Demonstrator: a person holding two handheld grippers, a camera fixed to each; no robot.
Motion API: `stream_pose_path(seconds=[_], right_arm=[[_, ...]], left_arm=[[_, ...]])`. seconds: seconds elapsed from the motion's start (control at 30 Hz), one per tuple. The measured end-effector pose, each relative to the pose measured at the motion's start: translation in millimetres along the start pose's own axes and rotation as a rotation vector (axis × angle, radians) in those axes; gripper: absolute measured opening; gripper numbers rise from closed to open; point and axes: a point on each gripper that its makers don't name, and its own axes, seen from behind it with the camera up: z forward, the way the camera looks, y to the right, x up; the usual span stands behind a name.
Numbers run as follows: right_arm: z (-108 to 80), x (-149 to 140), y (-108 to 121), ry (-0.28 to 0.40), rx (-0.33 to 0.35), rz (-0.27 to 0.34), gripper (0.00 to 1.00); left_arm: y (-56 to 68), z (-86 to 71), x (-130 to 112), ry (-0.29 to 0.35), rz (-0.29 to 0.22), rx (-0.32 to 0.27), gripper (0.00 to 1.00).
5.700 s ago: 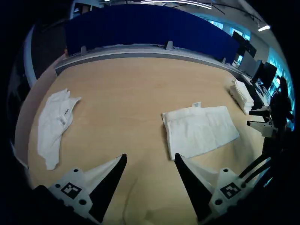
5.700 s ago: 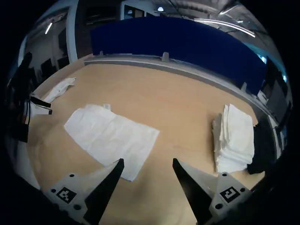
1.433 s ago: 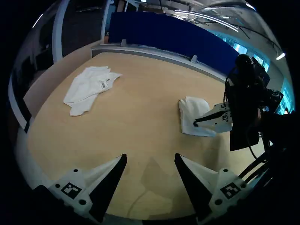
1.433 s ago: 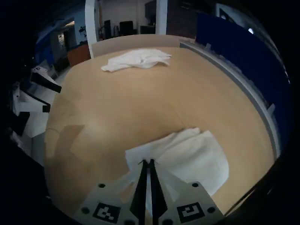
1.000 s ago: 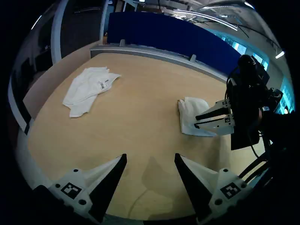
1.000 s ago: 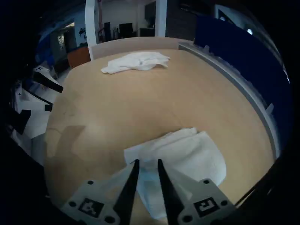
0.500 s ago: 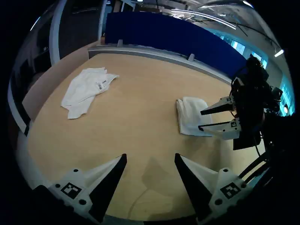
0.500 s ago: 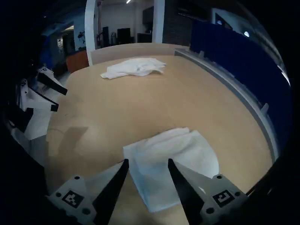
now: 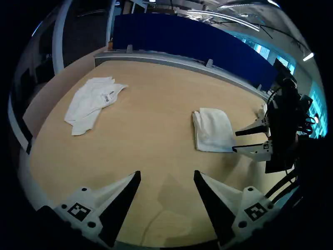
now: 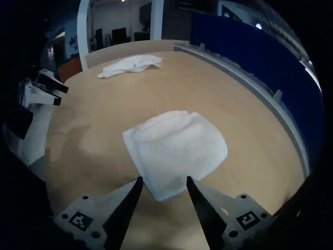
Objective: Fold towel
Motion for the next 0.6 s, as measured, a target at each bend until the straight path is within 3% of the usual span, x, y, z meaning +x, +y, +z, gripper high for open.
stream_pose_path(seconds=[0.37,0.6], right_arm=[[-1.1,-20.2,-0.1,-0.022,-0.022,0.055,0.8],[3.1,-27.5,-4.6,-0.029,-0.026,0.1,0.66]], left_arm=[[4.8,1.8,0.5,-0.002,0.015,-0.008,0.95],[5.6,0.5,1.1,-0.001,0.015,-0.008,0.95]])
